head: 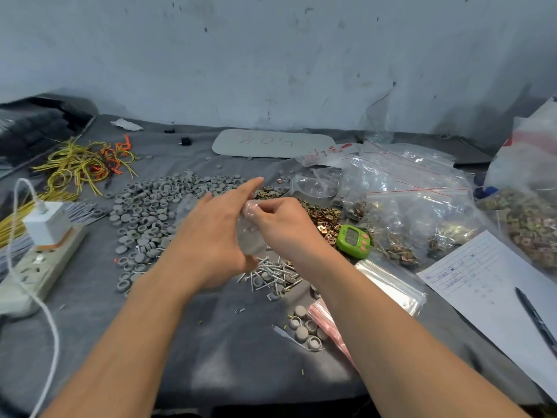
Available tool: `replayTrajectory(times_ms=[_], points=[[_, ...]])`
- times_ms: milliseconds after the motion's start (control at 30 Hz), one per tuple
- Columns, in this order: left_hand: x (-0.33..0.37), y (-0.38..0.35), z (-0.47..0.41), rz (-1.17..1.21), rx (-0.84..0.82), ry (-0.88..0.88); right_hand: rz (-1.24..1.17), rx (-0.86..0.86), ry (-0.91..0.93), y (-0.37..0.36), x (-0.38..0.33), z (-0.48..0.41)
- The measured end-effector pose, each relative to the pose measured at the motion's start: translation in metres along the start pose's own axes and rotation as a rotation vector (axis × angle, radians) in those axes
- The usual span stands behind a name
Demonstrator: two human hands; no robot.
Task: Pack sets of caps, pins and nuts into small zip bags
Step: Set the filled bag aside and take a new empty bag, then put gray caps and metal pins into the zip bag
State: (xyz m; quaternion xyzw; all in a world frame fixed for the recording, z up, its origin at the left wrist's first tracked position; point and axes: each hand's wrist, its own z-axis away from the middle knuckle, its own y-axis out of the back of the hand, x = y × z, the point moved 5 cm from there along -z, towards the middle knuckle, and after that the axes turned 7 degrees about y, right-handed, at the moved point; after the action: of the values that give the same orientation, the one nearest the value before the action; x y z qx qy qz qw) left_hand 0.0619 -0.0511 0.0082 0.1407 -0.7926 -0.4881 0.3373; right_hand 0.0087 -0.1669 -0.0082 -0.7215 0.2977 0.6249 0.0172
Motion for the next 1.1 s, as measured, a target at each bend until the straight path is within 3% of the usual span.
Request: replayTrajectory(times_ms=[100,233,533,700,833,933,1033,1100], points=[[-0.003,0.004,0.000,-0.042,0.111,-0.044,0.071,-0.107,-0.009,-0.006,-0.003,0.003],[-0.005,0.005,0.000,-0.115,0.144,-0.065,-0.112,-0.286,-0.074,-0.013,-0.009,0.011],[-0.001,0.006,0.000,-0.088,0.132,-0.045,-0.079,-0.159,-0.020,-0.013,-0.007,0.004],[0.000,0.008,0.001,-0.091,0.134,-0.060,-0.002,-0.323,-0.033,-0.021,-0.013,0.007],[-0.005,0.010,0.004,-0.049,0.189,-0.054,-0.050,-0.273,-0.036,-0.017,-0.015,0.004],[-0.012,0.009,0.004,-0.005,0.220,-0.019,-0.085,-0.340,-0.028,-0.021,-0.017,0.004],[-0.024,0.012,0.005,0.003,0.281,0.095,-0.193,-0.170,-0.061,-0.014,-0.018,0.000],[-0.036,0.017,0.006,0.032,0.300,0.198,-0.080,0.009,-0.074,0.001,-0.013,-0.004]])
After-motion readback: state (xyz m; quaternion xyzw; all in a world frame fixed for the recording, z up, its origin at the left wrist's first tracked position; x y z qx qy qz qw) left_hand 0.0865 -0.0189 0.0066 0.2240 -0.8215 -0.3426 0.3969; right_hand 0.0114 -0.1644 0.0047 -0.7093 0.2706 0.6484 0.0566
